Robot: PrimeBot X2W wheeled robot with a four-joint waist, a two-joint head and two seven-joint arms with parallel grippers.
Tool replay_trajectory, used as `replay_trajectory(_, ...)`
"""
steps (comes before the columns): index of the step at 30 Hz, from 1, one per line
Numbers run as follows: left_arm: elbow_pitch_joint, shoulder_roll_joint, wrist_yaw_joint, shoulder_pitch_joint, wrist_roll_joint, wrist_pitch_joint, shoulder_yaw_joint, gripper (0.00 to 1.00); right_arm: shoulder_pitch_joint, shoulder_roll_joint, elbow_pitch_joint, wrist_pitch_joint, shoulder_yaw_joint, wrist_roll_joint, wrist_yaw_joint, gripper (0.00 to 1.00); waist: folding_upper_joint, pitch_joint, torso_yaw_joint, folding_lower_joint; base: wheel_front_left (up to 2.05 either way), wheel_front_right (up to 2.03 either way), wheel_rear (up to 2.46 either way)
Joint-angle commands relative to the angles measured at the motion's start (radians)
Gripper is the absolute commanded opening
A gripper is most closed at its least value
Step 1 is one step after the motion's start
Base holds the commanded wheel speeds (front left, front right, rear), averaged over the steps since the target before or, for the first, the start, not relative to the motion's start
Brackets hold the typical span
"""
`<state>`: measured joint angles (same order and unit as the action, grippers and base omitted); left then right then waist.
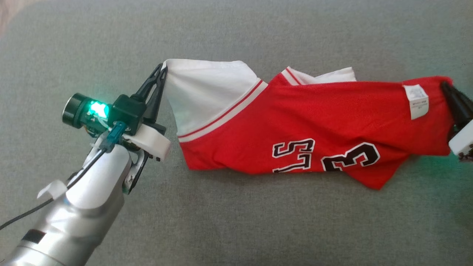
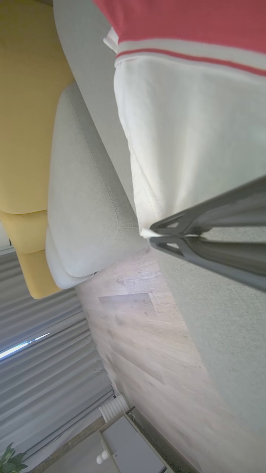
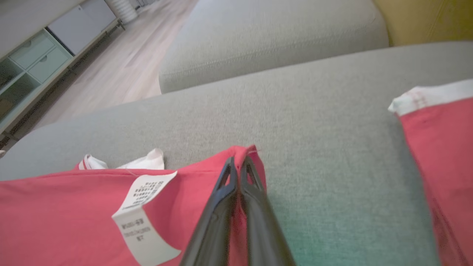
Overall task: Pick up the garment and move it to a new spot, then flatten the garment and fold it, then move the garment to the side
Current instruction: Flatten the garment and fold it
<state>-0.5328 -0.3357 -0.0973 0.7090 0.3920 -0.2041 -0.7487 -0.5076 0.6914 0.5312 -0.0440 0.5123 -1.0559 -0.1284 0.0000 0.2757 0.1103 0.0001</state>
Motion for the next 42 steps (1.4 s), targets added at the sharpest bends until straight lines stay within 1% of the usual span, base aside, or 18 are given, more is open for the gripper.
replay_trajectory(1, 0.022, -0.047, -0.011, 0.038, 0.004, -0.012, 0.039, 0.00, -0.015, 0.048, -0.017, 0.024, 0.006, -0.003, -0.002, 0.00, 0.0000, -0.019, -0.007, -0.0001, 0.00, 0.00, 0.00)
replay_trajectory(4, 0.041, -0.057, -0.010, 0.044, -0.007, -0.037, 0.047, 0.00, -0.030, 0.062, -0.028, 0.078, 0.019, -0.007, -0.002, 0.00, 0.0000, -0.059, -0.019, -0.0001, 0.00, 0.00, 0.00)
replay_trajectory(5, 0.065, -0.067, -0.009, 0.055, -0.016, -0.049, 0.060, 0.00, -0.042, 0.074, -0.042, 0.117, 0.027, -0.010, -0.002, 0.00, 0.0000, -0.089, -0.029, -0.0001, 0.00, 0.00, 0.00)
replay_trajectory(8, 0.118, -0.086, -0.001, 0.081, -0.031, -0.056, 0.090, 0.00, -0.068, 0.102, -0.077, 0.168, 0.035, -0.016, -0.002, 0.00, 0.0000, -0.136, -0.045, -0.0001, 0.00, 0.00, 0.00)
replay_trajectory(12, 0.251, -0.117, -0.001, 0.119, -0.079, -0.057, 0.162, 0.00, -0.108, 0.148, -0.125, 0.230, 0.035, -0.003, -0.002, 0.00, 0.0000, -0.196, -0.072, -0.0001, 0.00, 0.00, 0.00)
replay_trajectory(14, 0.314, -0.125, 0.009, 0.110, -0.084, -0.057, 0.198, 0.00, -0.114, 0.175, -0.155, 0.245, 0.039, 0.005, -0.002, 0.00, 0.0000, -0.214, -0.086, -0.0001, 0.00, 0.00, 0.00)
replay_trajectory(18, 0.364, -0.133, 0.040, 0.006, -0.044, -0.057, 0.230, 0.00, -0.050, 0.225, -0.222, 0.232, 0.071, 0.003, -0.002, 0.00, 0.0000, -0.226, -0.104, -0.0001, 0.00, 0.00, 0.00)
replay_trajectory(21, 0.373, -0.141, 0.042, -0.123, -0.022, -0.057, 0.223, 0.00, 0.051, 0.240, -0.259, 0.226, 0.094, 0.011, -0.002, 0.00, 0.0000, -0.210, -0.115, -0.0001, 0.00, 0.00, 0.00)
replay_trajectory(23, 0.376, -0.133, 0.036, -0.214, -0.002, -0.057, 0.221, 0.00, 0.129, 0.227, -0.257, 0.230, 0.111, 0.032, -0.002, 0.00, 0.0000, -0.192, -0.120, -0.0001, 0.00, 0.00, 0.00)
replay_trajectory(26, 0.379, -0.116, 0.025, -0.318, -0.003, -0.058, 0.220, 0.00, 0.229, 0.165, -0.228, 0.238, 0.121, 0.041, -0.002, 0.00, 0.0000, -0.166, -0.125, -0.0001, 0.00, 0.00, 0.00)
replay_trajectory(27, 0.381, -0.108, 0.022, -0.342, -0.006, -0.058, 0.224, 0.00, 0.255, 0.143, -0.211, 0.238, 0.120, 0.043, -0.002, 0.38, 0.0000, -0.159, -0.126, -0.0001, 0.00, 0.00, 0.00)
replay_trajectory(28, 0.382, -0.101, 0.021, -0.360, -0.012, -0.058, 0.227, 0.00, 0.277, 0.122, -0.193, 0.237, 0.112, 0.045, -0.002, 1.00, 0.0000, -0.153, -0.126, -0.0001, 0.00, 0.00, 0.00)
replay_trajectory(29, 0.382, -0.101, 0.021, -0.360, -0.012, -0.058, 0.227, 0.00, 0.277, 0.122, -0.193, 0.237, 0.112, 0.045, -0.002, 1.00, 0.0000, -0.153, -0.126, -0.0001, 0.00, 0.00, 0.00)
replay_trajectory(32, 0.383, -0.084, 0.020, -0.383, -0.036, -0.058, 0.248, 0.00, 0.348, 0.067, -0.170, 0.245, 0.079, 0.029, -0.002, 1.00, 0.0000, -0.138, -0.122, -0.0001, 0.00, 0.00, 0.00)
replay_trajectory(34, 0.382, -0.075, 0.025, -0.384, -0.045, -0.058, 0.270, 0.00, 0.398, 0.049, -0.189, 0.248, 0.068, 0.011, -0.002, 1.00, 0.0000, -0.129, -0.119, -0.0001, 0.00, 0.00, 0.00)
replay_trajectory(39, 0.370, -0.060, 0.049, -0.369, -0.070, -0.058, 0.313, 0.00, 0.510, 0.047, -0.304, 0.232, 0.058, -0.052, -0.002, 1.00, 0.0000, -0.115, -0.115, -0.0001, 0.00, 0.00, 0.00)
replay_trajectory(42, 0.359, -0.049, 0.063, -0.359, -0.085, -0.058, 0.332, 0.00, 0.539, 0.047, -0.339, 0.227, 0.043, -0.062, -0.002, 1.00, 0.0000, -0.106, -0.113, -0.0001, 0.00, 0.00, 0.00)
